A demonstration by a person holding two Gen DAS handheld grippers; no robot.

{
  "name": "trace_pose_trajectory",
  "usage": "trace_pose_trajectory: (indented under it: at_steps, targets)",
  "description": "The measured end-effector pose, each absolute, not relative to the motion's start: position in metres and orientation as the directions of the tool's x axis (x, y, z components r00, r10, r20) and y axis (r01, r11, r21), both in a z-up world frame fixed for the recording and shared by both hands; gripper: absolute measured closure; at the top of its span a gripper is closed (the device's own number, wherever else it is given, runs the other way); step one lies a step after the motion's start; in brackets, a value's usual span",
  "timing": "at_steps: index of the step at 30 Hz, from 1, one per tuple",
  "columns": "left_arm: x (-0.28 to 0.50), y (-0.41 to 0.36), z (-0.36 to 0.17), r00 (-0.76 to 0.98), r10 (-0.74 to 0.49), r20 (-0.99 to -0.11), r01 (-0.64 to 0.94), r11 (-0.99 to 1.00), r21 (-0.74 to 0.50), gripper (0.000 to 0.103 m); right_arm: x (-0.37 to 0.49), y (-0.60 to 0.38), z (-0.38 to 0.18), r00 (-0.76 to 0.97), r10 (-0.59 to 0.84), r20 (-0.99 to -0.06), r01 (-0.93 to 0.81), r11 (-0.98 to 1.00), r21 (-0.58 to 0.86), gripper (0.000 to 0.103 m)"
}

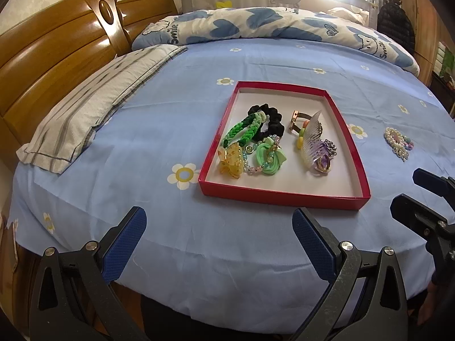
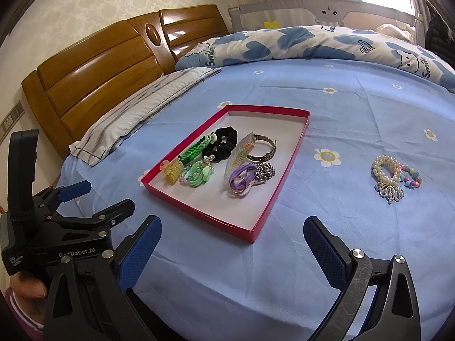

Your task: Organize jewelry

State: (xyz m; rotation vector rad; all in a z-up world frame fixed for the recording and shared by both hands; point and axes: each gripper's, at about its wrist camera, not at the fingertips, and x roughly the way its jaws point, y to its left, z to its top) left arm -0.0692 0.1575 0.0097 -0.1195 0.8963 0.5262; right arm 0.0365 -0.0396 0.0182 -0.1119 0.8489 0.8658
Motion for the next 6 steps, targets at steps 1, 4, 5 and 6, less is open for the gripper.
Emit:
trace_pose_trajectory:
  at_steps: [1, 4, 5, 6]
  targets:
    - [-0.0673, 0.1589, 0.0095, 0.506, 0.384, -0.772, -0.485, 0.867, 0.113, 0.000, 0.0381, -0.0393, 0.0174, 0.350, 0.624, -0.698, -0.708, 0.665, 0.239, 0.002]
    - [-0.0625, 0.1600, 0.0088, 0.504, 0.381, -0.775, -0.484, 0.868, 0.112, 0.000, 0.0434, -0.0378, 0.0150, 0.346, 0.621, -0.703, -0.704, 0.667, 0.243, 0.002]
    - [-0.0612, 0.1598, 0.0083, 0.503, 0.378, -0.777, -0.483, 0.869, 0.111, 0.000, 0.0449, -0.0371, 0.0141, 0.345, 0.621, -0.704, -0.703, 0.668, 0.245, 0.002]
    - [-0.0600, 0.1597, 0.0081, 0.504, 0.375, -0.778, -0.480, 0.870, 0.108, 0.000, 0.0464, -0.0358, 0.0135, 0.342, 0.622, -0.705, -0.703, 0.667, 0.247, 0.002]
